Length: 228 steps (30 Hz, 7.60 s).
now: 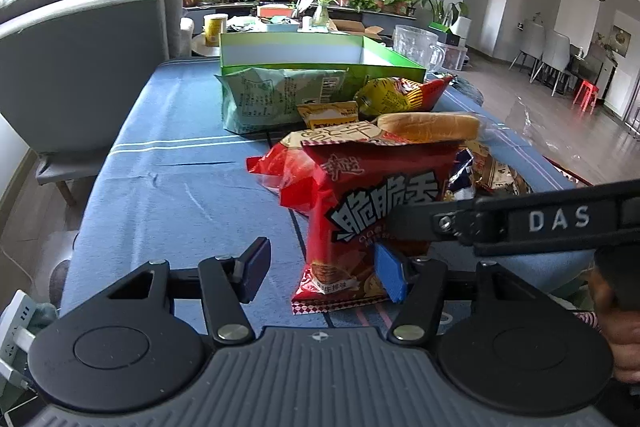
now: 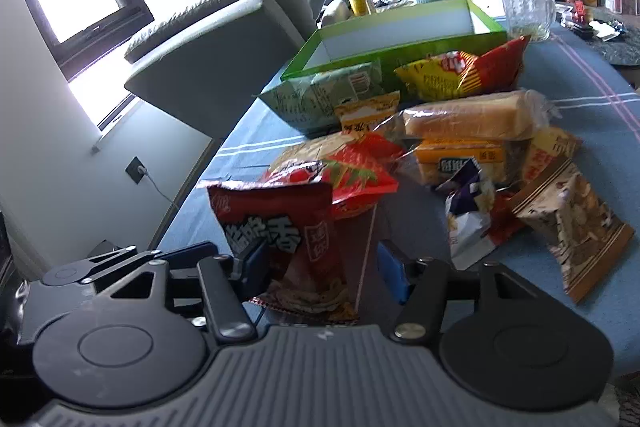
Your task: Organize snacks
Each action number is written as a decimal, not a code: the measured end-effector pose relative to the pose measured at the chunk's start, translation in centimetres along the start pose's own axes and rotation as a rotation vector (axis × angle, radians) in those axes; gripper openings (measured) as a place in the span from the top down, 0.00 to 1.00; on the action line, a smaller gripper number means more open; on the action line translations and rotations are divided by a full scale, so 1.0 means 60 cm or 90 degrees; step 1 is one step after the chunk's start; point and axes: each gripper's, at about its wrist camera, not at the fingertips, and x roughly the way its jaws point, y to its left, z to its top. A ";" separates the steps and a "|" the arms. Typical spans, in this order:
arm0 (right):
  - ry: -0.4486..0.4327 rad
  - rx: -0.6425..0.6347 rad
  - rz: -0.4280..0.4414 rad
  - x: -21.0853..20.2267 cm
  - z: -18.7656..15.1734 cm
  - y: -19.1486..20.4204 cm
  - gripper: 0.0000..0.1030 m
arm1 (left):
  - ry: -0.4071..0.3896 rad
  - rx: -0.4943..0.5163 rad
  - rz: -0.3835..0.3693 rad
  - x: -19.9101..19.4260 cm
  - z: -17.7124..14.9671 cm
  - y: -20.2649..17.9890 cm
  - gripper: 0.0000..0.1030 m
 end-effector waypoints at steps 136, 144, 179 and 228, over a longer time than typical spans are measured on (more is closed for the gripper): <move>-0.039 0.054 0.021 0.021 0.096 -0.069 0.01 | 0.022 0.080 0.029 0.044 0.079 -0.027 0.43; -0.008 0.051 0.025 0.038 0.081 -0.063 0.01 | 0.030 0.009 0.034 0.061 0.083 0.001 0.43; 0.056 0.044 -0.001 0.087 0.051 -0.064 0.00 | 0.064 -0.021 0.038 0.080 0.064 0.027 0.32; 0.076 0.099 0.046 0.087 0.063 -0.069 0.00 | 0.042 -0.064 -0.002 0.065 0.068 0.030 0.37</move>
